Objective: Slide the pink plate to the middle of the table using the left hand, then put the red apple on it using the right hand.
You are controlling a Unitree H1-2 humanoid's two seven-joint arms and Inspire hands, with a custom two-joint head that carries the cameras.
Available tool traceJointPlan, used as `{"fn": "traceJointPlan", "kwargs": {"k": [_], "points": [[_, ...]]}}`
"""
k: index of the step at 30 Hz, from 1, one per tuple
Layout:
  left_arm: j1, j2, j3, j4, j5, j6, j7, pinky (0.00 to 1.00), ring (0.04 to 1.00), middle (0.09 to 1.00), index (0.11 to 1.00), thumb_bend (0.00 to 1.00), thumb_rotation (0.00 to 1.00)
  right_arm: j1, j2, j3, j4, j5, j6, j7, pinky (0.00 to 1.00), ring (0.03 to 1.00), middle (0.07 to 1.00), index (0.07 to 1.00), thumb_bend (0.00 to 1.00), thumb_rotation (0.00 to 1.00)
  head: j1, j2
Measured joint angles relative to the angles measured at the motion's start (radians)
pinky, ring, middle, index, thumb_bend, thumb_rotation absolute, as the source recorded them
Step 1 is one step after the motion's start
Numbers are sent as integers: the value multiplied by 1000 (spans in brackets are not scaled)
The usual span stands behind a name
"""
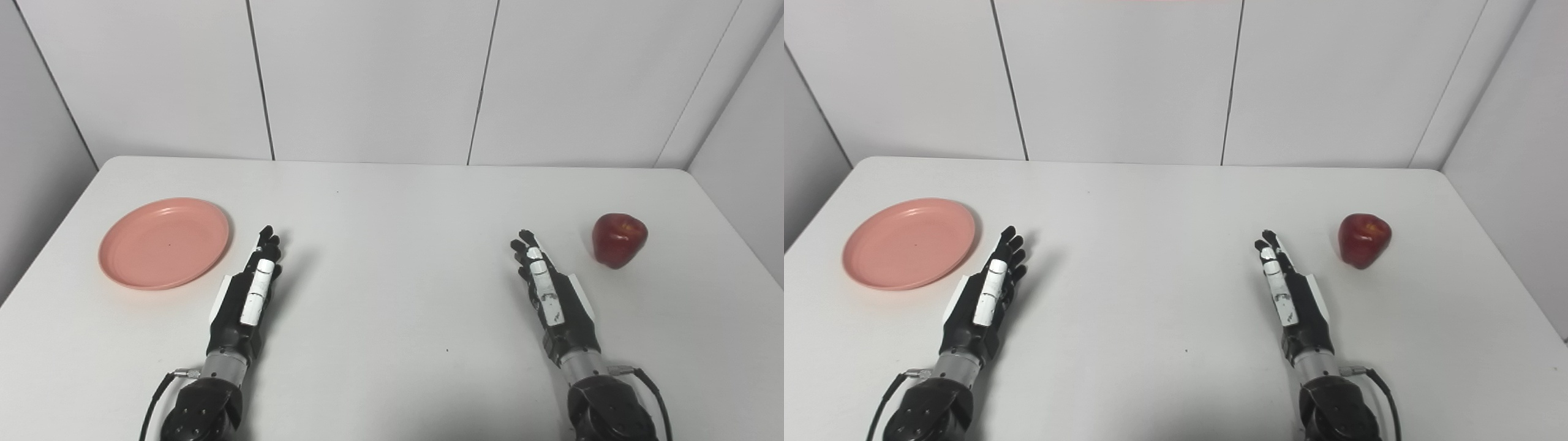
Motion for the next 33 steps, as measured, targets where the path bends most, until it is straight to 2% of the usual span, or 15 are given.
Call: {"fn": "traceJointPlan", "kwargs": {"k": [17,33], "points": [[0,0,0,-5,0,8,0,1000,1000,1000,1000,837,942,-1,0,1,0,-6,0,0,1000,972,931,952,890,1000,0,0],[0,0,0,-6,0,11,0,1000,1000,1000,1000,843,940,-4,0,0,4,-2,0,1,1000,968,923,945,874,1000,2,0]]}}
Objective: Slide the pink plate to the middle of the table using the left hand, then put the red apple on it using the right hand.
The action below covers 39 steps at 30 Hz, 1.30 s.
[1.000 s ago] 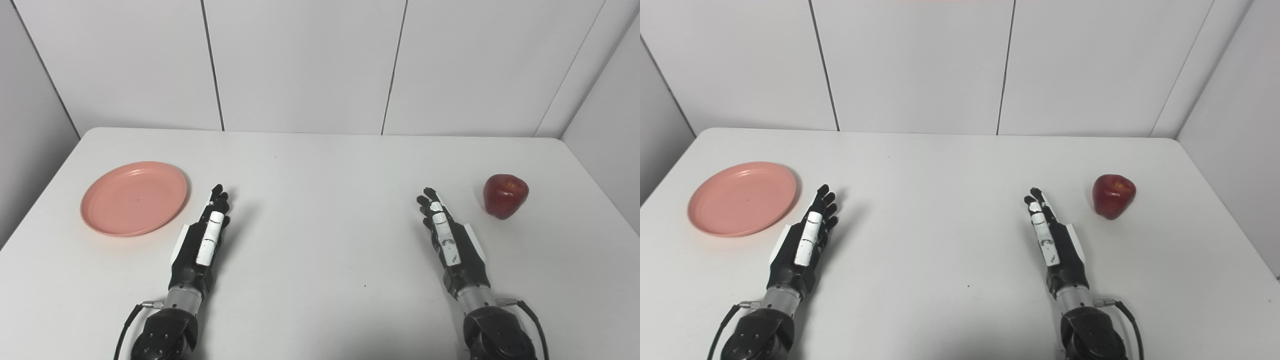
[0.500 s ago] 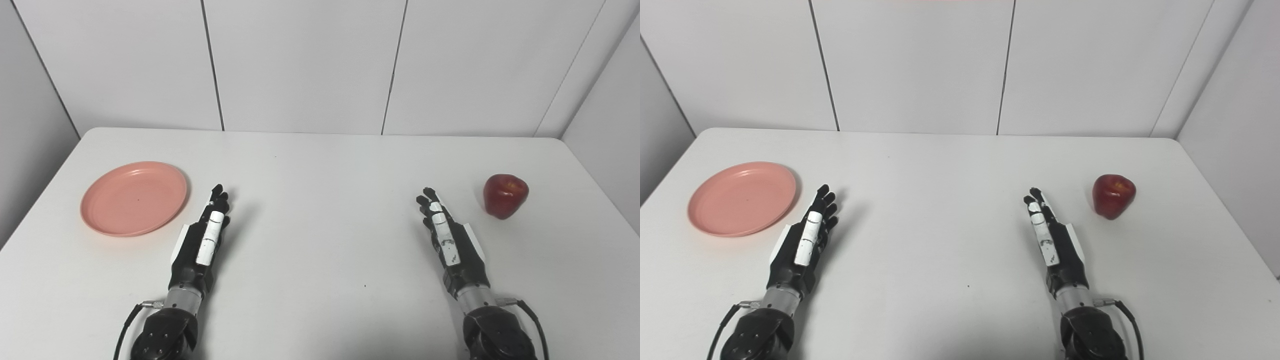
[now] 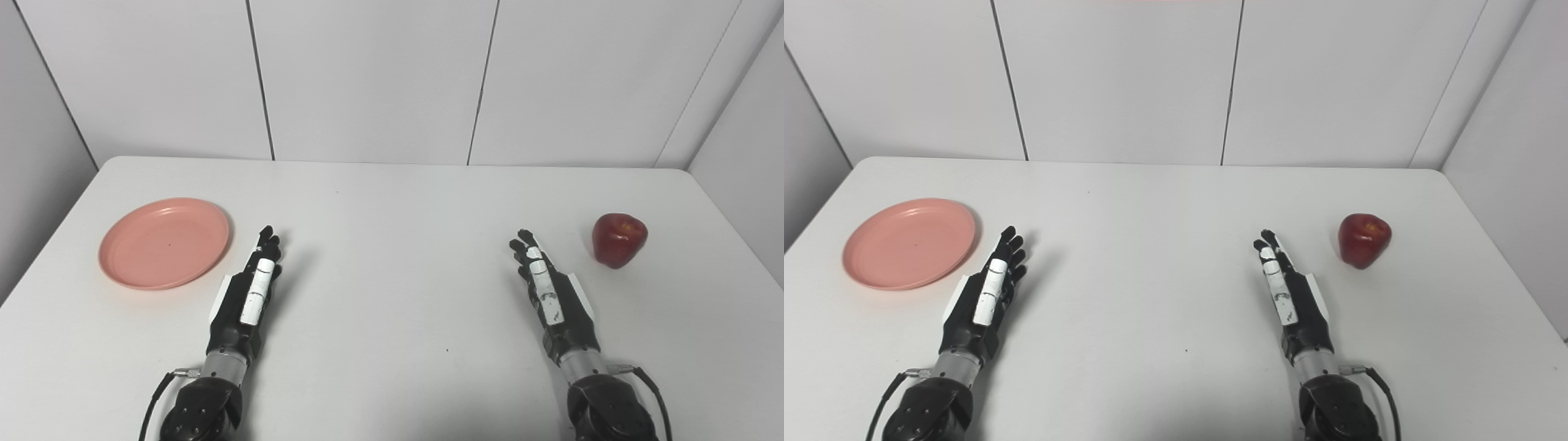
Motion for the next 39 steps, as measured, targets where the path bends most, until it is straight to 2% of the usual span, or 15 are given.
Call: {"fn": "traceJointPlan", "kwargs": {"k": [21,27,31,34,39], "points": [[0,0,0,0,0,0,0,1000,1000,1000,1000,838,944,-1,-1,1,0,-5,0,2,1000,972,932,951,880,1000,0,0],[0,-1,-1,1,0,0,0,1000,1000,1000,1000,821,940,-1,-6,0,6,-4,-1,6,1000,968,931,954,866,1000,15,-11],[0,-4,-3,3,1,-1,1,1000,1000,1000,1000,790,953,-2,-9,-5,16,8,-6,14,1000,967,931,955,858,1000,35,-25],[0,-7,-11,5,9,-5,10,1000,1000,1000,1000,779,960,-2,-17,-9,26,15,-17,22,1000,967,935,959,840,1000,86,-52],[0,-22,-26,6,39,-8,34,1000,1000,1000,1000,755,962,-3,-31,-20,55,41,-56,43,1000,970,941,964,824,1000,126,-69]]}}
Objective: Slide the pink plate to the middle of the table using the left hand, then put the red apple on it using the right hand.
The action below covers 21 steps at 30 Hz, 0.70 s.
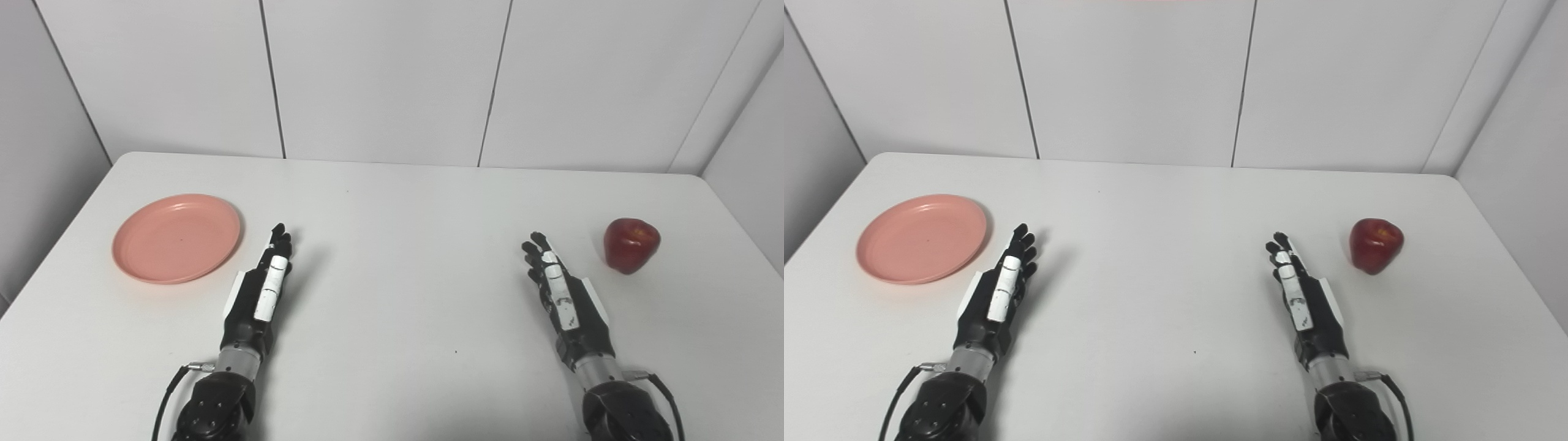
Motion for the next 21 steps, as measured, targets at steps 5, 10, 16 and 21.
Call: {"fn": "traceJointPlan", "kwargs": {"k": [5,10,16,21], "points": [[0,-20,-10,14,23,-23,20,1000,1000,1000,1000,745,947,-6,-18,-9,26,11,-29,13,1000,971,944,965,834,1000,58,-28],[0,-34,-18,43,36,-62,41,1000,1000,1000,1000,740,955,-12,-36,-23,54,34,-54,32,1000,978,949,967,817,1000,110,-60],[-3,-51,-29,75,68,-98,63,1000,1000,1000,1000,718,979,-17,-49,-27,96,44,-105,58,1000,981,953,963,835,1000,149,-100],[-12,-57,-42,111,91,-131,85,1000,1000,1000,1000,704,993,-27,-60,-34,126,63,-120,85,1000,980,957,968,823,1000,176,-126]]}}
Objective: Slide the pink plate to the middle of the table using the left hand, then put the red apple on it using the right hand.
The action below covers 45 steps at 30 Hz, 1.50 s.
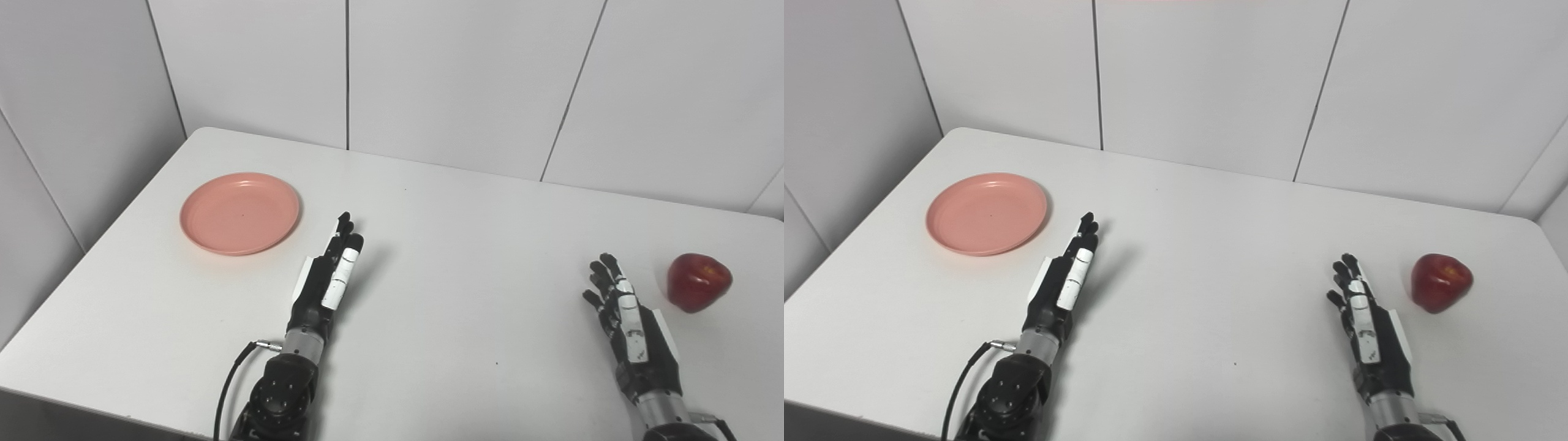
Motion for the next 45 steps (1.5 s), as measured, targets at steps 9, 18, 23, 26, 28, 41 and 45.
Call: {"fn": "traceJointPlan", "kwargs": {"k": [9,18,23,26,28,41,45], "points": [[-59,-23,-10,92,30,-45,24,1000,1000,1000,1000,693,1000,-66,-30,-11,116,8,-58,21,1000,995,969,991,780,1000,89,-86],[-130,-75,-24,210,55,-97,47,991,977,988,1000,739,996,-123,-46,-30,213,18,-86,36,1000,1000,990,1000,741,1000,140,-143],[-139,-84,-18,226,57,-122,55,1000,984,987,1000,750,992,-137,-50,-39,237,18,-97,38,1000,1000,987,1000,770,1000,146,-141],[-141,-86,-17,228,57,-123,55,1000,984,988,1000,761,990,-137,-52,-39,237,19,-97,40,1000,1000,988,1000,772,1000,156,-118],[-140,-87,-15,224,56,-123,55,1000,984,989,1000,765,989,-136,-54,-39,235,24,-97,44,1000,1000,991,1000,791,1000,164,-101],[-97,-77,-9,145,7,-159,30,980,945,958,1000,752,947,-106,-67,-36,192,45,-96,52,1000,1000,988,997,819,1000,173,-91],[-66,-56,-2,73,-37,-114,-5,943,911,918,985,825,932,-104,-72,-32,190,45,-95,65,1000,1000,984,989,819,1000,184,-94]]}}
